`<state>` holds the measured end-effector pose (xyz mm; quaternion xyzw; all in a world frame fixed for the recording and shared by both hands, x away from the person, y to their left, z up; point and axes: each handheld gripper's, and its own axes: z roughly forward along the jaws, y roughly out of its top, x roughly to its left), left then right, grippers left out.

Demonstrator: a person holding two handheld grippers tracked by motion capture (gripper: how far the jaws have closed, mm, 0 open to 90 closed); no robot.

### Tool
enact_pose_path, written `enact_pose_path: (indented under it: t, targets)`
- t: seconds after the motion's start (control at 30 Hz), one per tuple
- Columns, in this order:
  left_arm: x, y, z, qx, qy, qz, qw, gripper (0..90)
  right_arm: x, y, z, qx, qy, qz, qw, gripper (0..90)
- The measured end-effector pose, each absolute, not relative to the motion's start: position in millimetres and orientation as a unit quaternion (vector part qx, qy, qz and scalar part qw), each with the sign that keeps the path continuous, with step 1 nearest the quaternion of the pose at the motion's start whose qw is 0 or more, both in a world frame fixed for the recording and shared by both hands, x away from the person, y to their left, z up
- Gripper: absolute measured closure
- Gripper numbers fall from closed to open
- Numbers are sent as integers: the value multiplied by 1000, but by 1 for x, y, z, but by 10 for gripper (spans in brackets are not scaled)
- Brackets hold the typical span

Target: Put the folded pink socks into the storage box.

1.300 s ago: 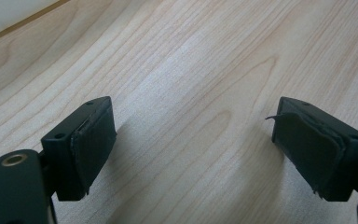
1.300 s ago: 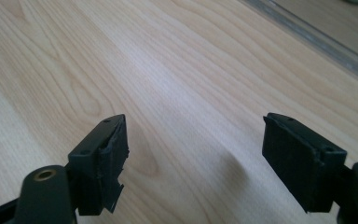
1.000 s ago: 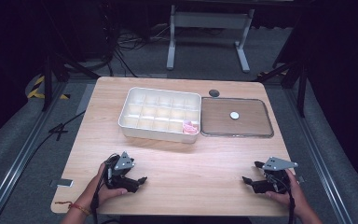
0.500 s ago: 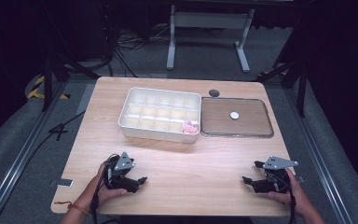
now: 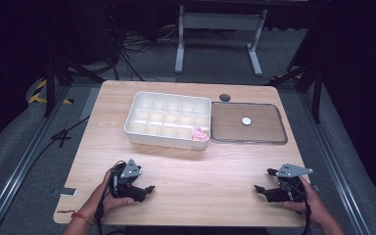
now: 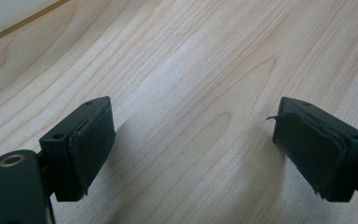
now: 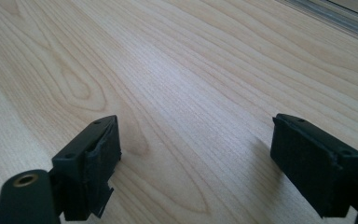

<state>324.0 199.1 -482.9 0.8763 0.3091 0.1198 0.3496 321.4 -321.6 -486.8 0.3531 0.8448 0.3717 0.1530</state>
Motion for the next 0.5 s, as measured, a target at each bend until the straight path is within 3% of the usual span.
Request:
enact_pose_path:
  t: [0.5]
  targets:
    - [325,199,-483,877,307,121,348,126,321,-321,-487,356,844,371,154,150]
